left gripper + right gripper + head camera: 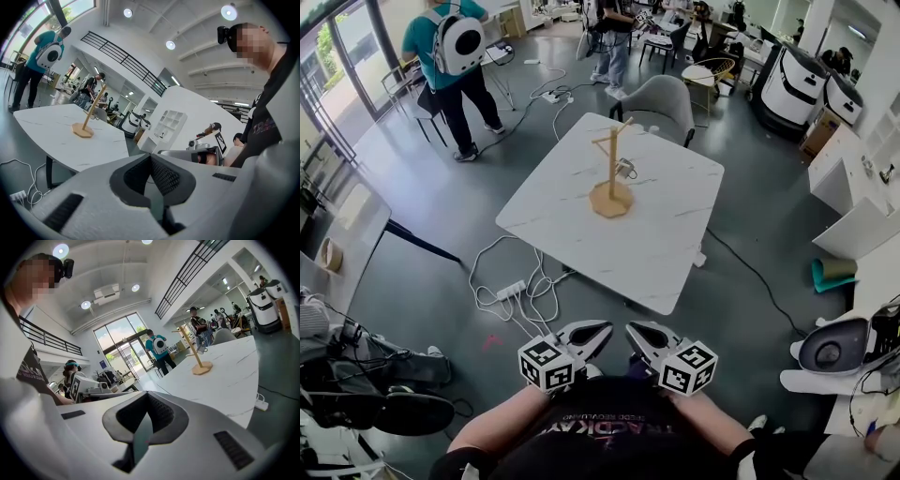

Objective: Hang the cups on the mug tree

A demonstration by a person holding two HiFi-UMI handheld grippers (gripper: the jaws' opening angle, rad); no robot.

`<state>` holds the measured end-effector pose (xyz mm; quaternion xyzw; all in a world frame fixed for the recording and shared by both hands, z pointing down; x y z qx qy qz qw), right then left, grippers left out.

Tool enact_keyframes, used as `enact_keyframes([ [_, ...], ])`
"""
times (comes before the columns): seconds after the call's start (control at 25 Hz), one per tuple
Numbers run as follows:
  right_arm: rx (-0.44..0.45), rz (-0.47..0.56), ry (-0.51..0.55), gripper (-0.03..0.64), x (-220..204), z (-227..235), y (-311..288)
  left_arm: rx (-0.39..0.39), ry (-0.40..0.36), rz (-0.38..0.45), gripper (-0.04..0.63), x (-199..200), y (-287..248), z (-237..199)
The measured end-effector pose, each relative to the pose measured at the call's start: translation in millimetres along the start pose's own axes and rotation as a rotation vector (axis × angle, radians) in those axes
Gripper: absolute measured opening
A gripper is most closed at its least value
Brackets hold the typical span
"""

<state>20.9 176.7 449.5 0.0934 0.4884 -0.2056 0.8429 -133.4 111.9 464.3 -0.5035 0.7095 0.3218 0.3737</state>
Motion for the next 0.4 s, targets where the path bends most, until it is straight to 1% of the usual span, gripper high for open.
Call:
enact_keyframes([
  [0.4, 0.011, -0.020, 0.001, 0.009, -1.8, -1.5, -9.6, 0.011, 0.009, 0.003, -0.003, 1.6, 3.9, -6.5],
])
Point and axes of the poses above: the fingertips, and each gripper's own axes: y backward along the fingers, z to its right, x out of its top, the point moved 8 cm from there along y, backward along the fingers, and after that the axes turned 15 degrees about z, right-handed, at the moved point
